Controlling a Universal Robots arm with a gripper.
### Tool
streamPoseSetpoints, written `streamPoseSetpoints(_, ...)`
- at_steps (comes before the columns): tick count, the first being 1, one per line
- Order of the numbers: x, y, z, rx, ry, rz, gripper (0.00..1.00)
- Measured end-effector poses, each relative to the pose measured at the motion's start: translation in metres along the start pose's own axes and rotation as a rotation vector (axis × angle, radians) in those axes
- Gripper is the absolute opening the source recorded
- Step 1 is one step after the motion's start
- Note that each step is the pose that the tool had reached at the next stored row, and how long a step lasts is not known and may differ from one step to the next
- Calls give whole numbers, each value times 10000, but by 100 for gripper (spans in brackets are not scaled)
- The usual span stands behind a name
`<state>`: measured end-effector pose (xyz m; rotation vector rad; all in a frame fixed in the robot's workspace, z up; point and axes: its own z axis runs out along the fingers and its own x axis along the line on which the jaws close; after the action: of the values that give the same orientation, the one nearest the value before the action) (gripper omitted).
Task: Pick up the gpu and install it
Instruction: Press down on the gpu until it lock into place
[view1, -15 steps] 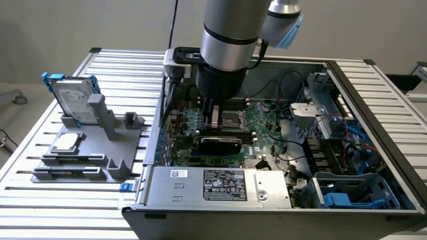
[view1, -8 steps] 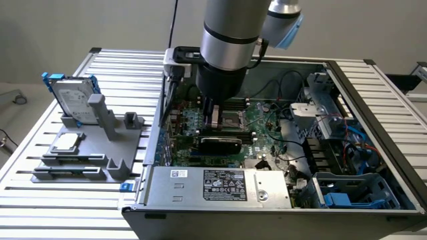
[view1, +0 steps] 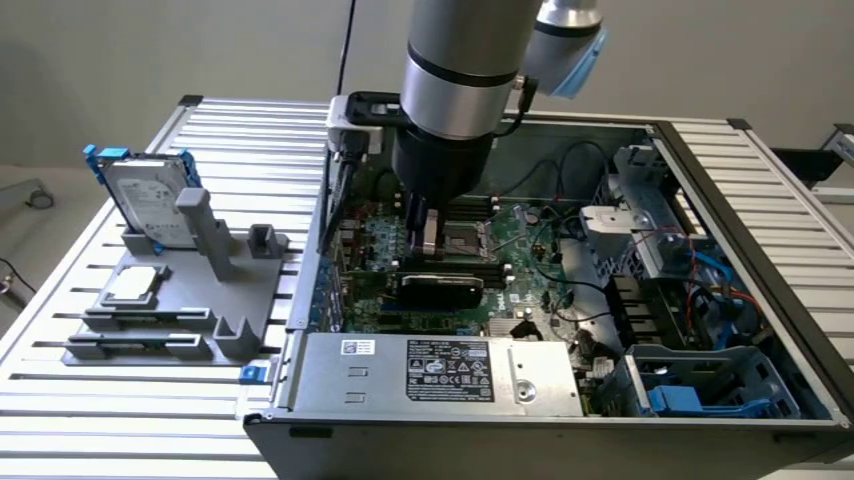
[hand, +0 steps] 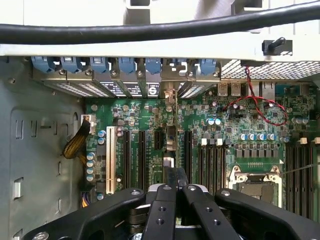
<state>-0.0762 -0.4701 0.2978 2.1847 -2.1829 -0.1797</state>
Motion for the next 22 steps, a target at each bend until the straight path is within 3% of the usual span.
streamPoseSetpoints(2,0,10,4,14,0,0,11)
streamPoseSetpoints(3,0,23,12,56,-5,-4,11)
streamPoseSetpoints(8,-4,44,64,382,-10,-26,11)
streamPoseSetpoints(12,-12,53,129,532,-12,-43,11)
streamPoseSetpoints(22,-66,97,196,556,-15,-46,11)
